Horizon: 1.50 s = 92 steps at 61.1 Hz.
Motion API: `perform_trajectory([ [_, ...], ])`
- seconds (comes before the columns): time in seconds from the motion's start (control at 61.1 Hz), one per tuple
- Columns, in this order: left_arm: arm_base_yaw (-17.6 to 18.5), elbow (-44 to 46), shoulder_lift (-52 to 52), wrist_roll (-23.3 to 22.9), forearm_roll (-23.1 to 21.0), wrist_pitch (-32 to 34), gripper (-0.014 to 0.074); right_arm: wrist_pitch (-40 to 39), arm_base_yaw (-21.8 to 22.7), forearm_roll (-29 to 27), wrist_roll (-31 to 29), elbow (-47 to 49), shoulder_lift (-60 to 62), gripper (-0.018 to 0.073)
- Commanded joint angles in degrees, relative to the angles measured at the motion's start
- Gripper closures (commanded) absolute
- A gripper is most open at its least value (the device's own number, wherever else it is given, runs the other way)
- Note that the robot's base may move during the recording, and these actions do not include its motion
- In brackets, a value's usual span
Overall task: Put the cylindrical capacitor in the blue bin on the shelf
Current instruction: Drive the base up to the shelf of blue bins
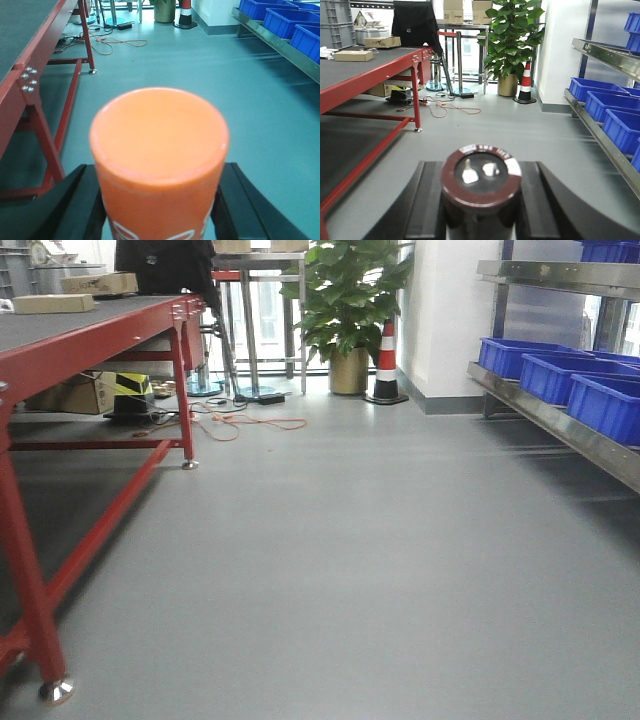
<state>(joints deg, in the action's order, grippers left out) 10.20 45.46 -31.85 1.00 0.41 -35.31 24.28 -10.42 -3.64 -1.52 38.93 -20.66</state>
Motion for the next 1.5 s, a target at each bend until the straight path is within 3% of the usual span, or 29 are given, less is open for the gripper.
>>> perform_trajectory([
  [0.0, 0.37, 0.00, 0.19, 0.12, -0.02, 0.82, 0.0707, -1.33, -0.10, 0.09, 0.00, -0.12, 0.07, 0.0616],
  [1.488, 0.37, 0.00, 0.19, 0.12, -0.02, 0.82, 0.0707, -1.45, -0.10, 0.09, 0.00, -0.12, 0.07, 0.0616],
])
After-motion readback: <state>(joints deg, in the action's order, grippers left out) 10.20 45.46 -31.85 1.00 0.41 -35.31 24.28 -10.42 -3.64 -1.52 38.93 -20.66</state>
